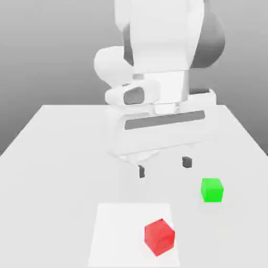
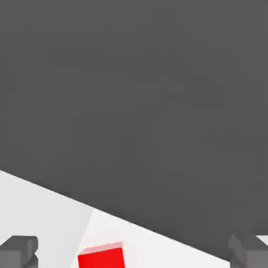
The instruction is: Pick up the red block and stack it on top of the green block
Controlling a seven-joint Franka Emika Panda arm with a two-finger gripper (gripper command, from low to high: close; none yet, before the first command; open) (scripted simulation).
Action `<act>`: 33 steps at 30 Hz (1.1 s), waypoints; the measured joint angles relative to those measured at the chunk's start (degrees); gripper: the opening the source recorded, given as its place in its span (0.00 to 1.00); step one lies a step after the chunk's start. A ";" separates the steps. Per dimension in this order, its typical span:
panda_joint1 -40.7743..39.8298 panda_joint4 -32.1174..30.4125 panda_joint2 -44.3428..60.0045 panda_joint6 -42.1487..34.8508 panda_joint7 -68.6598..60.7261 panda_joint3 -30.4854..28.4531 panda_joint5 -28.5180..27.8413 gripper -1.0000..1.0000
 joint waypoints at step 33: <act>18.43 -17.36 -5.58 2.61 -21.71 10.67 2.89 0.00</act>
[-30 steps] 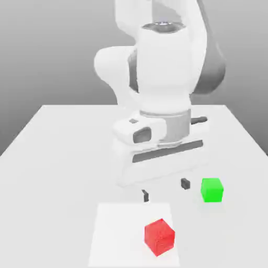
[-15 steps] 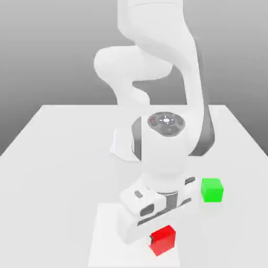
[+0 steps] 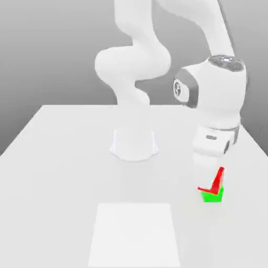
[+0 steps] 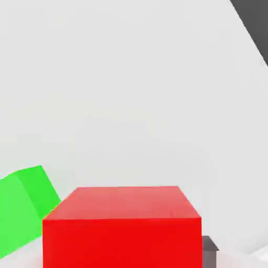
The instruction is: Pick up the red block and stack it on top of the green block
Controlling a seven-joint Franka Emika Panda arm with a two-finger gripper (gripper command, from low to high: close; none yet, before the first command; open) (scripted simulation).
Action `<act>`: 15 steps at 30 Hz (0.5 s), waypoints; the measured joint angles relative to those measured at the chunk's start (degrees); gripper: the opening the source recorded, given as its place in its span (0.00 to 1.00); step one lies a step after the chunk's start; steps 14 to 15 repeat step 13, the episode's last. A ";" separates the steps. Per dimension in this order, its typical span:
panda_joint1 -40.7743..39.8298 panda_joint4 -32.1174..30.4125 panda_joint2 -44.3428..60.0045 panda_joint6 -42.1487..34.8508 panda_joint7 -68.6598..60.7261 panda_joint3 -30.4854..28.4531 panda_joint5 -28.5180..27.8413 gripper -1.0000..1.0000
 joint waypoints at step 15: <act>3.20 -3.76 9.61 13.23 0.77 2.32 -7.56 1.00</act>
